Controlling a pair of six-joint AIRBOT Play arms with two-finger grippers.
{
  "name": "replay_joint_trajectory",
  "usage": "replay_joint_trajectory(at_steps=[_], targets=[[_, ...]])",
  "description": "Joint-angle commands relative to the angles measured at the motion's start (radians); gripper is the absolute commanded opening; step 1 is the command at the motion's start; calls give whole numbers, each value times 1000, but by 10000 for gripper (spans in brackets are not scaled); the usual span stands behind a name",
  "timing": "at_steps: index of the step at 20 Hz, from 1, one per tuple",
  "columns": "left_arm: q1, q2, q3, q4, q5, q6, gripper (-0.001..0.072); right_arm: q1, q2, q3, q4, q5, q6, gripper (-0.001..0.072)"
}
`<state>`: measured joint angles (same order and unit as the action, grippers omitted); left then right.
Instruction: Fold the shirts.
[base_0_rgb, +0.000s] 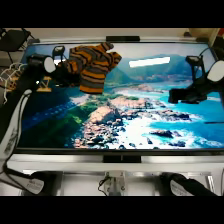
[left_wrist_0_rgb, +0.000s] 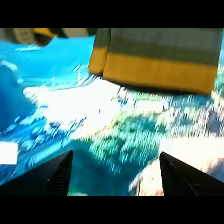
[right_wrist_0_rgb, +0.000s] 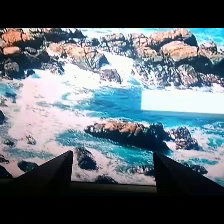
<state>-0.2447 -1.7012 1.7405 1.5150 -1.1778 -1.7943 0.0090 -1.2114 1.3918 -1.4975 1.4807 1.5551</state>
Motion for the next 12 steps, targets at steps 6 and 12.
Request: replay_joint_trajectory(at_steps=[6,12], targets=[[158,-471,295,-469,179,126,622,0,0,0,219,-166,68,611],[121,-467,296,-517,246,133,44,0,0,0,225,-174,67,610]])
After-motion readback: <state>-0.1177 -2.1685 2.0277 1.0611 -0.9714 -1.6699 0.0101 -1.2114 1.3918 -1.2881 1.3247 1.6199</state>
